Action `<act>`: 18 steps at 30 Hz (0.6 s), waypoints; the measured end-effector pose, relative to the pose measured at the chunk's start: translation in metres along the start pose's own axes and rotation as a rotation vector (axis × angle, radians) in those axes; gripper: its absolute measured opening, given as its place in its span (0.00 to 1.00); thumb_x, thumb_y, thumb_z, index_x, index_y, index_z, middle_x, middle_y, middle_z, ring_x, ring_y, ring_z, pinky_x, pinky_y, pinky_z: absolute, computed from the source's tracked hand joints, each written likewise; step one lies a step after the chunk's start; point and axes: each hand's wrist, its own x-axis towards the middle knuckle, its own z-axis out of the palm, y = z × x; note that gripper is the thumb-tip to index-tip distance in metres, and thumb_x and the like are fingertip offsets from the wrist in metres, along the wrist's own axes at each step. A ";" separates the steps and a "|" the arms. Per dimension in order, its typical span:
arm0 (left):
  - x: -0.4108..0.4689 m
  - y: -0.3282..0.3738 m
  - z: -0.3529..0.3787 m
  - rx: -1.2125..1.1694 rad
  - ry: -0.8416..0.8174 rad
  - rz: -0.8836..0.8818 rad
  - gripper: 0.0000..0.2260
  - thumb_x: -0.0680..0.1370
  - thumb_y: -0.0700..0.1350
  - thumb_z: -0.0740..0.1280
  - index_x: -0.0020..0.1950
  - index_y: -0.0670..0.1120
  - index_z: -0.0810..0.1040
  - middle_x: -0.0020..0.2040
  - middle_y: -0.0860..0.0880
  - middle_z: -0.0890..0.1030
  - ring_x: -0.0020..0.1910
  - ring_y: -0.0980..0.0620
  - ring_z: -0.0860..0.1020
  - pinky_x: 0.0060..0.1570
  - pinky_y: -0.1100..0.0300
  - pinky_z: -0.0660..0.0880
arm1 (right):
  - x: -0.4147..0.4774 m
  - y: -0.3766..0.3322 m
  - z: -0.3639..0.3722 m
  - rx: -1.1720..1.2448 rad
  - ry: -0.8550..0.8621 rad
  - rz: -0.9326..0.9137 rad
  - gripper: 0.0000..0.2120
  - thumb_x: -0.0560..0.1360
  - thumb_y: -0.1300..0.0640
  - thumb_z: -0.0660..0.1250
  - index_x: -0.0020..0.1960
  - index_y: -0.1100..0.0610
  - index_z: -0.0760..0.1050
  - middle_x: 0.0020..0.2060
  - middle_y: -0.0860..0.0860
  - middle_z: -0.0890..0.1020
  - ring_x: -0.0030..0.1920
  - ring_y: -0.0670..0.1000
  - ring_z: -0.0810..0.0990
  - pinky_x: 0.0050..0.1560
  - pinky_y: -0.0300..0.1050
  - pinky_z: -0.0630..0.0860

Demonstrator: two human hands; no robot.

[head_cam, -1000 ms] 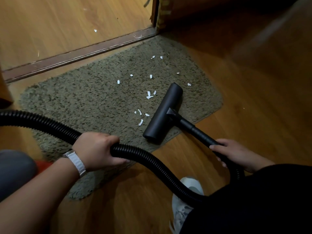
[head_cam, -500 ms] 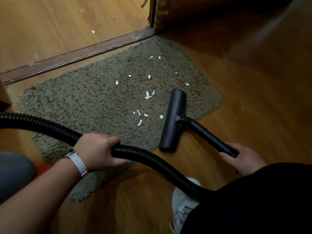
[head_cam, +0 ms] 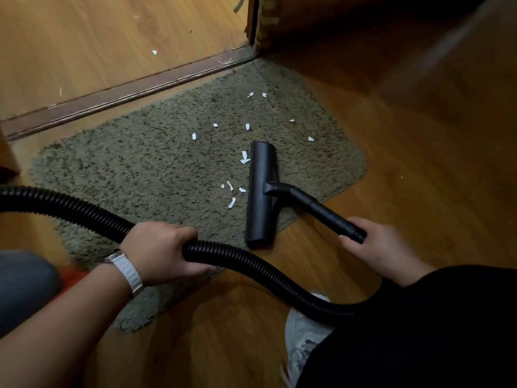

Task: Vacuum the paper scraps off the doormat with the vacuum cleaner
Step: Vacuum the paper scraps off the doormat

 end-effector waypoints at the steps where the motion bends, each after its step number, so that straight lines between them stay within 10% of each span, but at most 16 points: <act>1: 0.000 0.000 0.000 0.008 -0.009 -0.001 0.32 0.68 0.79 0.52 0.30 0.51 0.74 0.23 0.55 0.73 0.20 0.52 0.74 0.22 0.66 0.64 | -0.002 0.002 -0.001 0.015 0.026 0.018 0.18 0.77 0.48 0.71 0.66 0.47 0.76 0.39 0.41 0.79 0.37 0.43 0.78 0.34 0.39 0.71; 18: -0.003 -0.002 -0.002 0.012 -0.054 -0.041 0.31 0.66 0.78 0.55 0.32 0.51 0.76 0.24 0.54 0.74 0.21 0.50 0.75 0.23 0.64 0.65 | 0.030 -0.036 -0.008 -0.109 0.007 -0.085 0.19 0.76 0.44 0.68 0.67 0.42 0.75 0.37 0.42 0.79 0.35 0.44 0.77 0.30 0.41 0.68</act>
